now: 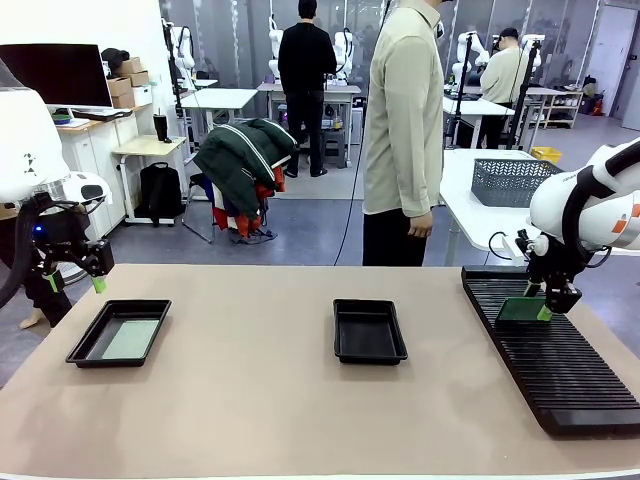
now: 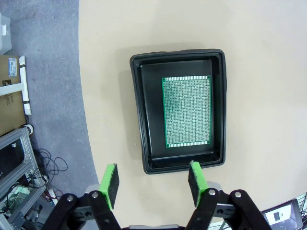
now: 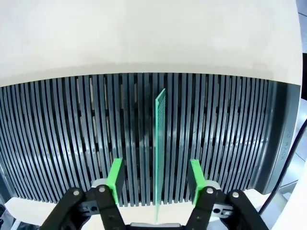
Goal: Inspect and transfer BCBs to ESD trays.
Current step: Pick up the Blank PCB from the PCB Rack and place it in the right ESD tray.
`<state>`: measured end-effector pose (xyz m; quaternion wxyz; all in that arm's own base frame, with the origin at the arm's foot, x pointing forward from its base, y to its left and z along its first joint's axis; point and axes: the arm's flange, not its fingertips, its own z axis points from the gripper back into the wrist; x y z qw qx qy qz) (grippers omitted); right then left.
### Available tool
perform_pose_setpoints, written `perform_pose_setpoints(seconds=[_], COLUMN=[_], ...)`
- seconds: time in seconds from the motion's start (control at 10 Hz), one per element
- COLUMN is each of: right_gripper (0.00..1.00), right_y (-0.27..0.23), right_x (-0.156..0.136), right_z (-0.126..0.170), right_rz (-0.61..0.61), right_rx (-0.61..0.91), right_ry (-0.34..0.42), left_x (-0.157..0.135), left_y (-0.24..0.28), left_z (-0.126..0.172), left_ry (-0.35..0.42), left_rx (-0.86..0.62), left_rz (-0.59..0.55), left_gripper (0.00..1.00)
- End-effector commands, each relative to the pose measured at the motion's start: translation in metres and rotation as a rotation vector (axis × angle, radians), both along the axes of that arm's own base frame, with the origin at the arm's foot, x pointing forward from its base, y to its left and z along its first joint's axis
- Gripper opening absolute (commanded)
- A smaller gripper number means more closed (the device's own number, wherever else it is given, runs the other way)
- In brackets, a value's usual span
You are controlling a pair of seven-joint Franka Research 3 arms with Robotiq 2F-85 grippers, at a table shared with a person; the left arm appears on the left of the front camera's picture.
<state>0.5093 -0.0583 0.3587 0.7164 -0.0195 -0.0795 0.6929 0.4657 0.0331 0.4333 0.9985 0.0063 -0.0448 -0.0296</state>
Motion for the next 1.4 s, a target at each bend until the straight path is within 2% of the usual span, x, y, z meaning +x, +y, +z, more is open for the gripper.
perform_pose_setpoints(seconds=[0.0, 0.7, 0.8, 0.9, 1.0, 1.1, 1.2, 1.3], right_gripper=[0.66, 0.42, 0.45, 0.35, 0.39, 0.29, 0.33, 0.22], right_y=[0.0013, 0.0046, 0.0051, 0.0056, 0.0058, 0.0057, 0.0054, 0.0053], right_x=[-0.0019, 0.0, 0.0001, 0.0002, 0.0003, -0.0001, -0.0008, -0.001], right_z=[0.003, 0.005, 0.0054, 0.0056, 0.0056, 0.0055, 0.0059, 0.0056], right_rz=[-0.01, -0.021, -0.021, -0.021, -0.022, -0.024, -0.024, -0.024], right_rx=[-0.02, -0.027, -0.029, -0.031, -0.031, -0.033, -0.032, -0.033], right_ry=[0.021, 0.029, 0.03, 0.032, 0.034, 0.038, 0.04, 0.044], left_x=[-0.0006, -0.0006, -0.0006, -0.0006, -0.0006, -0.0006, -0.0006, -0.0006], left_y=[0.0009, 0.0009, 0.0009, 0.0009, 0.0009, 0.0009, 0.0009, 0.0009], left_z=[-0.0012, -0.0012, -0.0012, -0.0012, -0.0012, -0.0012, -0.0012, -0.0012], left_ry=[-0.003, -0.003, -0.003, -0.003, -0.003, -0.003, -0.003, -0.003], left_rx=[-0.002, -0.002, -0.002, -0.002, -0.002, -0.002, -0.002, -0.002], left_rz=[-0.006, -0.006, -0.006, -0.006, -0.006, -0.006, -0.006, -0.006], left_gripper=[0.78, 0.78, 0.78, 0.78, 0.78, 0.78, 0.78, 0.78])
